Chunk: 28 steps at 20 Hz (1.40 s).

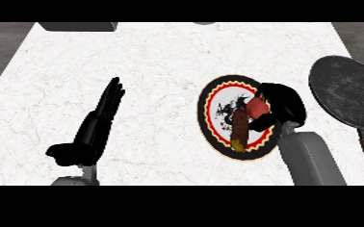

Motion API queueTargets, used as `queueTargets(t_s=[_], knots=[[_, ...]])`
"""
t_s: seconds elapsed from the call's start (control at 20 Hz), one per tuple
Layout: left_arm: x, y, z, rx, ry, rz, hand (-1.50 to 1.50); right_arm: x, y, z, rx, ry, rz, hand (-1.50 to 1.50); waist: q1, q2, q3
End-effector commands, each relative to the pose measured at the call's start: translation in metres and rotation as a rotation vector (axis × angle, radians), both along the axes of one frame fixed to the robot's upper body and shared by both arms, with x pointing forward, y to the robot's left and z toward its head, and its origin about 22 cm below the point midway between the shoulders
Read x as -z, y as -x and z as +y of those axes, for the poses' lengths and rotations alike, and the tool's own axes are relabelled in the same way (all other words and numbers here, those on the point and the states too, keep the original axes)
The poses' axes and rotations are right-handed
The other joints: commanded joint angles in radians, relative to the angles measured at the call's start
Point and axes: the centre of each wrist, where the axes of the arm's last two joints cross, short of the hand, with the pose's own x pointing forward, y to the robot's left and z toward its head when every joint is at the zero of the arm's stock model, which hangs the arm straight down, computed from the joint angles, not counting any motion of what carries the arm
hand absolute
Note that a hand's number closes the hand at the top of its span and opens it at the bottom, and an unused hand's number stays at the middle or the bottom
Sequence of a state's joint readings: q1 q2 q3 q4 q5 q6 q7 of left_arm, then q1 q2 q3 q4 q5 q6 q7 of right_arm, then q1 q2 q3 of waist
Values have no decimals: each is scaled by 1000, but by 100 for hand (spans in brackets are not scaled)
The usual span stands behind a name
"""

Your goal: Pick the bell pepper from the plate and place it in the pan

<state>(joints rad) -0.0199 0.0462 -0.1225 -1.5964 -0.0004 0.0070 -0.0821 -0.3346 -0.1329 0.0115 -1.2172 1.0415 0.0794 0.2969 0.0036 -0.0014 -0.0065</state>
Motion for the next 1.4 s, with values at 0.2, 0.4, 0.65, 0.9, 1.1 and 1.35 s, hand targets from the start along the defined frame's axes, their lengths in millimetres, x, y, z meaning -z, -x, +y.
queueTargets(t_s=[0.2,0.4,0.65,0.9,1.1,1.35], knots=[[-3,1,-5,14,7,-8,0,-77,-29,72,365,74,-323,150,6,-4,5],[0,3,-7,0,2,-6,0,-106,-28,72,428,56,-445,150,-3,-2,6],[-5,-2,4,1,3,-13,0,-104,-24,33,564,-6,-496,150,-6,0,7],[12,3,-1,-10,-5,2,0,-101,-39,-12,665,-105,-558,150,-1,3,7],[10,3,-18,-8,-8,-8,0,-64,-28,-36,742,-41,-593,150,-1,4,7],[-11,-8,2,11,-2,-12,0,-63,-37,-109,770,94,-665,150,10,8,7]])
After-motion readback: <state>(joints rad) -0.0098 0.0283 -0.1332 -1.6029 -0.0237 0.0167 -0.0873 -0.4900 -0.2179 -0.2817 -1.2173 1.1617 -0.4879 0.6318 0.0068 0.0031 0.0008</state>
